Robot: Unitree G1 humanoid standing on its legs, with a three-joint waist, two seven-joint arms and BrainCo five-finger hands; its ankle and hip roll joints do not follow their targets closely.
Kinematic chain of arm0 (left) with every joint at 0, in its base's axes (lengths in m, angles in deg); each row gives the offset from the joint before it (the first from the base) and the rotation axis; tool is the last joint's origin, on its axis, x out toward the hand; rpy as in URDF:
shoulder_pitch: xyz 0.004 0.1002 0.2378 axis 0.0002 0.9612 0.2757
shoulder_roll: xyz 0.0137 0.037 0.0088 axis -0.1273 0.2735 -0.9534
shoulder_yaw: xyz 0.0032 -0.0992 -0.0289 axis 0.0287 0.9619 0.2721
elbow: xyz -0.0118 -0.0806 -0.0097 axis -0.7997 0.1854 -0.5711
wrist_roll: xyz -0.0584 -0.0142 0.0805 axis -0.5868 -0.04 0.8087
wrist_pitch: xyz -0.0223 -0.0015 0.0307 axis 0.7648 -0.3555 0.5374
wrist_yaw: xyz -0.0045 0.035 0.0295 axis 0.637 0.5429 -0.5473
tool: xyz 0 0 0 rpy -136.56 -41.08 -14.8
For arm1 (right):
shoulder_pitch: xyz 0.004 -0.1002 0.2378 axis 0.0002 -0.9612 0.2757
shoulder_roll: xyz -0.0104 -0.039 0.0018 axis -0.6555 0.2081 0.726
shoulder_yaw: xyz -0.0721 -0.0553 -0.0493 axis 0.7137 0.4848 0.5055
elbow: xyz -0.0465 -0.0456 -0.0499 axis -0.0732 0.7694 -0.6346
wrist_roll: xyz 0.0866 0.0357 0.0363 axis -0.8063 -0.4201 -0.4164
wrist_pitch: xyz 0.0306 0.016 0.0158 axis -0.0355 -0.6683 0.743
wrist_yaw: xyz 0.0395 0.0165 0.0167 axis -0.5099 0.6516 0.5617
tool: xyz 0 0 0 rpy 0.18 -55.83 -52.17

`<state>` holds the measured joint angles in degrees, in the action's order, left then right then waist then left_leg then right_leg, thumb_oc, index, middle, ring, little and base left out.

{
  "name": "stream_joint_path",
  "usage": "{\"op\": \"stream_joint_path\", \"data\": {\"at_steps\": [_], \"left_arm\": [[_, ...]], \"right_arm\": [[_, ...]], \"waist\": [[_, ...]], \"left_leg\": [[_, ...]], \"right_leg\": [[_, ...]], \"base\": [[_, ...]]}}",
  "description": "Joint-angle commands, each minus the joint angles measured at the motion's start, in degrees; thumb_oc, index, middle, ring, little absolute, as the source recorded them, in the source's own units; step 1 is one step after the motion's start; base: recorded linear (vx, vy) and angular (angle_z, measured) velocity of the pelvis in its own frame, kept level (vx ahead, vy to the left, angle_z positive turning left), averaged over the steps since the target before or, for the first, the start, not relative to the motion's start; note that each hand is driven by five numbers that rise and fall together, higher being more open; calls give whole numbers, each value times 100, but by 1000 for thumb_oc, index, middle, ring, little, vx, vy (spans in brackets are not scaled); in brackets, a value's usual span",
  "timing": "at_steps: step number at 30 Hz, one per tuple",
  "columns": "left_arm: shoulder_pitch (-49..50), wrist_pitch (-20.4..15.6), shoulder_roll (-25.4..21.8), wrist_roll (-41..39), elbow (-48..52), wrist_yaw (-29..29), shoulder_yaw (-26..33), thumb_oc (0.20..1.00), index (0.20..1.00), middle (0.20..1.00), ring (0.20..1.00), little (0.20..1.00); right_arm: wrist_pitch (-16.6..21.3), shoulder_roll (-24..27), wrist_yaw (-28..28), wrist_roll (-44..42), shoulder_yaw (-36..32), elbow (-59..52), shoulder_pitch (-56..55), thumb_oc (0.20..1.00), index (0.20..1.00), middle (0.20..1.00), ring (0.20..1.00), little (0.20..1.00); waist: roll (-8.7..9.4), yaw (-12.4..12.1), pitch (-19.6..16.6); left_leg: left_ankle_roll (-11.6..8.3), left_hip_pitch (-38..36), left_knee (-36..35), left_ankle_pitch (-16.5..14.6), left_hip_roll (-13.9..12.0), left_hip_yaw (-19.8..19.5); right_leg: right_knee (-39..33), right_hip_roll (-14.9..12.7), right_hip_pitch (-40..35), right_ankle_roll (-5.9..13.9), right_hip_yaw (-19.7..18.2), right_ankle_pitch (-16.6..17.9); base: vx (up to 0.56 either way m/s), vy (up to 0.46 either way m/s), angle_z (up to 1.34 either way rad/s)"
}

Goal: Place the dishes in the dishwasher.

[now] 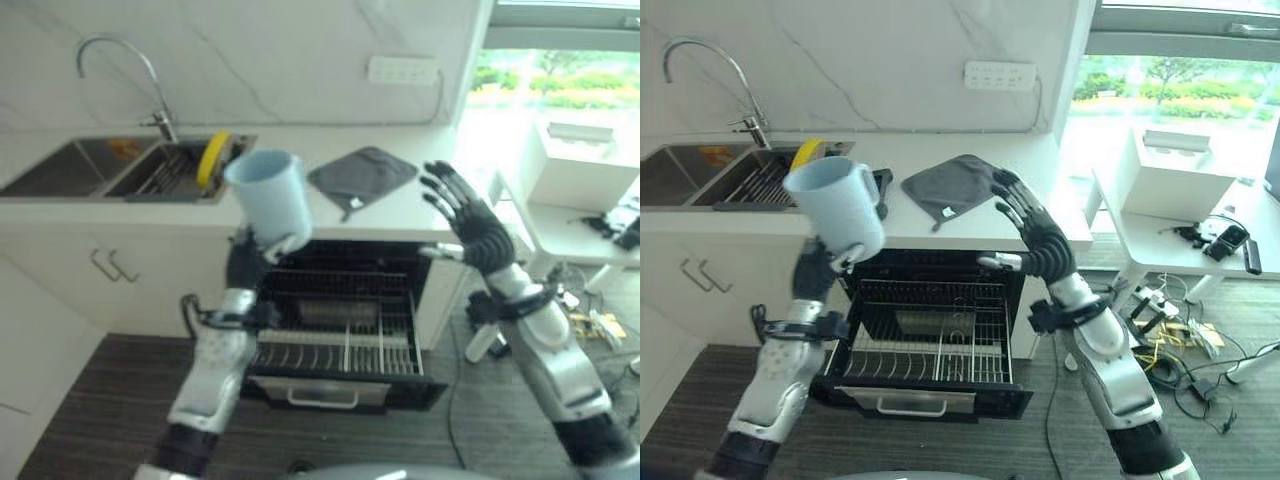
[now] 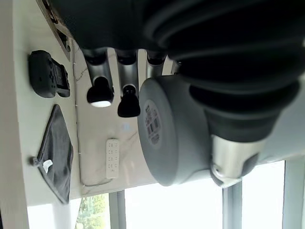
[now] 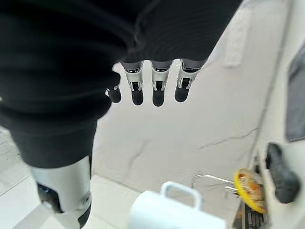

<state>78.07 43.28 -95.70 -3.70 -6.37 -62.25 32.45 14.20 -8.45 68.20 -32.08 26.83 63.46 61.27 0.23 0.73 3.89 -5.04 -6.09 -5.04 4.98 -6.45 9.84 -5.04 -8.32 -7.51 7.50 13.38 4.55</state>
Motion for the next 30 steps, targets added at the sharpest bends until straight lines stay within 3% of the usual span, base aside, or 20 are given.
{"op": "stream_joint_path", "data": {"at_steps": [1,4,6,11,17,23,30], "left_arm": [[-688,-450,-233,922,-75,1084,180,200,200,200,200,200],[-972,-407,-157,1300,-356,1799,42,200,200,200,200,200],[-1150,-408,-62,1754,-609,2802,11,200,200,200,200,200],[-1497,-358,81,2372,-946,3782,-131,200,200,200,200,200],[-1857,-219,180,2964,-1301,4181,-488,200,200,200,200,200],[-1907,11,218,2982,-1502,4147,-741,200,200,200,200,200],[-1876,302,298,3158,-1598,4283,-1094,200,200,200,200,200]], "right_arm": [[150,-89,-234,-233,-237,-55,292,1000,1000,1000,1000,1000],[45,-208,-272,-443,-53,67,562,1000,1000,1000,1000,1000],[-106,-414,-296,-630,117,159,764,1000,1000,1000,1000,1000],[-261,-691,-455,-837,376,347,1161,1000,1000,1000,1000,1000],[-394,-917,-767,-809,603,715,1648,1000,1000,1000,1000,1000],[-722,-1045,-1079,-562,716,938,1889,1000,1000,1000,1000,1000],[-831,-1204,-1278,-180,985,1210,2214,1000,1000,1000,1000,1000]], "waist": [[172,-37,39],[200,-36,12],[225,-65,-20],[275,-81,-48],[290,-94,-85],[302,-138,-80],[330,-240,-30]], "left_leg": [[210,-210,4,-584,282,-205],[219,-232,4,-594,293,-188],[219,-257,4,-608,300,-151],[228,-283,4,-614,326,-98],[251,-339,4,-657,346,-118],[271,-384,4,-689,360,-123],[289,-393,4,-705,393,-188]], "right_leg": [[4,283,-135,-81,-119,-313],[4,289,-158,-88,-102,-313],[4,283,-172,-85,-22,-312],[4,296,-224,-101,75,-329],[4,307,-271,-111,9,-350],[4,305,-311,-114,2,-351],[4,314,-340,-123,-7,-348]], "base": [[0,0,0],[0,0,0],[0,0,0],[0,0,0],[0,0,0],[0,0,0],[0,0,0]]}}
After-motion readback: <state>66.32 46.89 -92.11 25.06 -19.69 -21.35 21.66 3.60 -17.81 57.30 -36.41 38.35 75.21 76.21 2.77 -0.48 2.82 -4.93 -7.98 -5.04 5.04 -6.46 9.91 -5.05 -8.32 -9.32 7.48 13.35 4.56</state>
